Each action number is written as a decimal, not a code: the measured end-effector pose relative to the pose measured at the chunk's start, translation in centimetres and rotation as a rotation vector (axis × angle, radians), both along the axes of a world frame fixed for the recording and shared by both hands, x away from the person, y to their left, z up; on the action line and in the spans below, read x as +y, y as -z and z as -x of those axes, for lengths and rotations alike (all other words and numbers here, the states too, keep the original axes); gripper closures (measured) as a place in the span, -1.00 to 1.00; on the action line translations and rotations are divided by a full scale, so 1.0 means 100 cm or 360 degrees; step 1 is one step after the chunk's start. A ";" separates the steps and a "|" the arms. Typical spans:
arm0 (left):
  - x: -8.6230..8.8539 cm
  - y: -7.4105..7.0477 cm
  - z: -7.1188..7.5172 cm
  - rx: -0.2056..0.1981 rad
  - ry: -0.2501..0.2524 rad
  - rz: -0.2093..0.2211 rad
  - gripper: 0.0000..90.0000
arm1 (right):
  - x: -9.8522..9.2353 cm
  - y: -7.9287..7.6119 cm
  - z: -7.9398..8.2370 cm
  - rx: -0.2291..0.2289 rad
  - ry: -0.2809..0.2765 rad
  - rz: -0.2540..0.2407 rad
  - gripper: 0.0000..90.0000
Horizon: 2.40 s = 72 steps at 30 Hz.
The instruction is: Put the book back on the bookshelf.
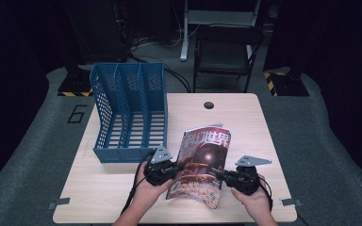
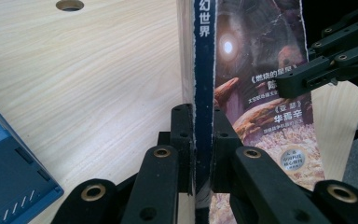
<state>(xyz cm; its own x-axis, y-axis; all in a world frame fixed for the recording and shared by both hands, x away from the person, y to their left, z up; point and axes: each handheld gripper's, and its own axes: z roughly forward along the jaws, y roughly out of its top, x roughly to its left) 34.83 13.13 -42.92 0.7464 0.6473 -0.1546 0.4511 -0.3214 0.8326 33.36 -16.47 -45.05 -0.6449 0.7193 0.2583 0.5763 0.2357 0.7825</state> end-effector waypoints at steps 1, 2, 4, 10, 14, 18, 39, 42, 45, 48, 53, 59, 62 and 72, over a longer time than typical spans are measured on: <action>0.001 0.000 0.000 -0.0002 0.0002 -0.0003 0.86 | 0.001 -0.001 0.001 -0.0004 0.0005 0.0011 0.82; 0.001 -0.001 0.000 0.0005 0.0002 0.0001 0.85 | 0.001 -0.001 0.001 -0.0023 -0.0002 0.0026 0.83; 0.002 -0.001 0.000 0.0009 -0.0005 0.0014 0.85 | 0.003 -0.001 0.002 -0.0064 -0.0002 0.0059 0.84; 0.004 -0.002 -0.003 0.0023 -0.0031 0.0054 0.85 | 0.006 -0.005 0.005 -0.0173 0.0037 0.0091 0.92; 0.003 -0.004 -0.005 0.0003 -0.0023 0.0058 0.84 | 0.006 -0.009 0.007 -0.0284 0.0083 0.0102 0.94; 0.001 -0.005 -0.004 -0.0040 0.0006 0.0006 0.81 | 0.007 -0.011 0.010 -0.0358 0.0107 0.0158 0.94; 0.007 0.005 0.011 -0.0029 0.0014 0.0057 0.86 | 0.001 -0.005 0.017 -0.0339 0.0063 0.0026 0.53; 0.007 0.006 0.014 -0.0029 0.0017 0.0070 0.86 | -0.001 -0.005 0.019 -0.0318 0.0048 0.0018 0.48; 0.007 0.005 0.018 -0.0038 0.0035 0.0072 0.86 | -0.007 -0.001 0.019 -0.0269 0.0051 -0.0002 0.48; 0.008 0.005 0.022 -0.0048 0.0058 0.0070 0.86 | -0.009 0.001 0.018 -0.0228 0.0039 -0.0003 0.46; 0.009 0.005 0.030 -0.0068 0.0102 0.0044 0.85 | -0.011 0.008 0.015 -0.0123 -0.0013 0.0049 0.47; 0.009 0.006 0.038 -0.0092 0.0126 0.0034 0.85 | -0.010 0.021 0.010 0.0015 -0.0021 0.0061 0.51; 0.008 0.006 0.041 -0.0097 0.0144 0.0028 0.85 | -0.009 0.029 0.006 0.0060 -0.0053 0.0106 0.54; 0.006 0.005 0.048 -0.0131 0.0167 -0.0022 0.86 | 0.003 0.031 0.009 -0.0011 -0.0031 0.0160 0.92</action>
